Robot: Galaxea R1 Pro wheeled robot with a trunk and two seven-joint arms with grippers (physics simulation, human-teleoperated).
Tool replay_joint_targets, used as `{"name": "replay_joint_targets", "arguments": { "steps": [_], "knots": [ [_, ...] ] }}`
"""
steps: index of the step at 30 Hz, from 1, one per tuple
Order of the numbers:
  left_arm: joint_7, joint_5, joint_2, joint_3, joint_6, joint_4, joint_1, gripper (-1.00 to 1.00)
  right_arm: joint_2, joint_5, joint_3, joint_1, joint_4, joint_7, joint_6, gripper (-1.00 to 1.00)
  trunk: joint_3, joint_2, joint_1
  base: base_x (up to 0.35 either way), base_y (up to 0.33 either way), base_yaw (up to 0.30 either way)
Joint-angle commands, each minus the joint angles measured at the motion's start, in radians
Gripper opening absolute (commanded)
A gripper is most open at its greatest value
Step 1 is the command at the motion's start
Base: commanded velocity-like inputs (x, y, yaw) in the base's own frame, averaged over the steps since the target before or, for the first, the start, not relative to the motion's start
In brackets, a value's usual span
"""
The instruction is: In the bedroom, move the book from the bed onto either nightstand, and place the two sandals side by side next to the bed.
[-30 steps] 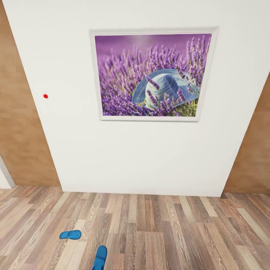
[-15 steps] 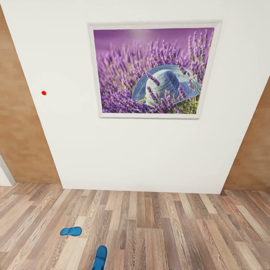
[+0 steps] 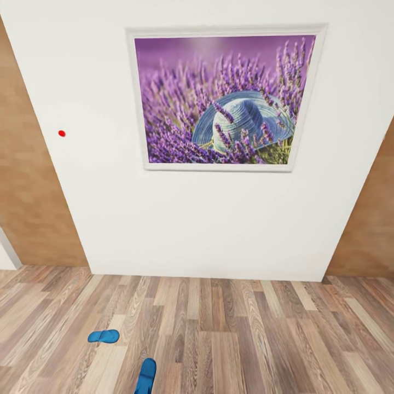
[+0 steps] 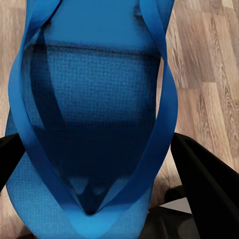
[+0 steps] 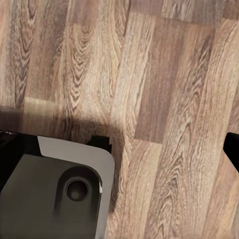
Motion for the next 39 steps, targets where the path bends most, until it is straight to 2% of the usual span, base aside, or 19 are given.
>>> {"name": "replay_joint_targets", "arguments": {
  "steps": [1, 10, 27, 39],
  "knots": [
    [-0.003, 0.009, 0.000, -0.008, -0.004, 0.001, -0.001, -1.00, 0.001, 0.010, -0.007, 0.000, -0.002, 0.009, 0.005, 1.00, -0.001, -0.001, 0.000, 0.230, 0.000, 0.000],
    [-0.003, 0.010, 0.000, -0.006, -0.004, 0.001, -0.001, -1.00, 0.001, 0.010, -0.007, 0.000, -0.002, 0.009, 0.005, 1.00, -0.001, -0.001, 0.000, 0.291, -0.068, 0.000],
    [-0.003, 0.010, 0.002, -0.004, -0.004, 0.002, -0.001, -1.00, 0.001, 0.010, -0.007, 0.000, -0.003, 0.009, 0.005, 1.00, -0.001, -0.001, 0.000, 0.275, -0.187, 0.000],
    [-0.003, 0.010, 0.002, -0.003, -0.004, 0.002, -0.001, -1.00, 0.003, 0.010, -0.007, 0.000, -0.003, 0.010, 0.005, 1.00, -0.001, -0.001, 0.000, 0.292, -0.017, 0.000]
  ]
}}
